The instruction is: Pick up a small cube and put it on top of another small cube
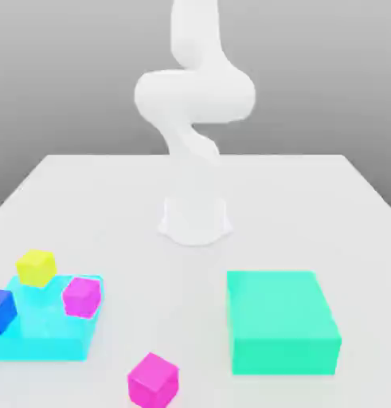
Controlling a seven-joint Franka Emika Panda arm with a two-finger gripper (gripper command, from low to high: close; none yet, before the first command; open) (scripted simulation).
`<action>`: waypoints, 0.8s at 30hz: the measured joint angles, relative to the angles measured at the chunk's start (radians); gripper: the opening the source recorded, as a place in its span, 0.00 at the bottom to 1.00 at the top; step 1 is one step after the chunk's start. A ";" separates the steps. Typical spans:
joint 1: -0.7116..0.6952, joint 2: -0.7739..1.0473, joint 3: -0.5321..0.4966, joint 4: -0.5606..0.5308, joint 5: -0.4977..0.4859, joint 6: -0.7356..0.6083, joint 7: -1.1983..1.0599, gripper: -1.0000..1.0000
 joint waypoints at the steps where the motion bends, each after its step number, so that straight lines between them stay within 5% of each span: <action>1: -0.008 0.039 0.003 -0.007 0.000 0.016 0.017 0.50; 24: -0.117 0.876 0.007 -0.152 -0.014 0.353 0.377 0.50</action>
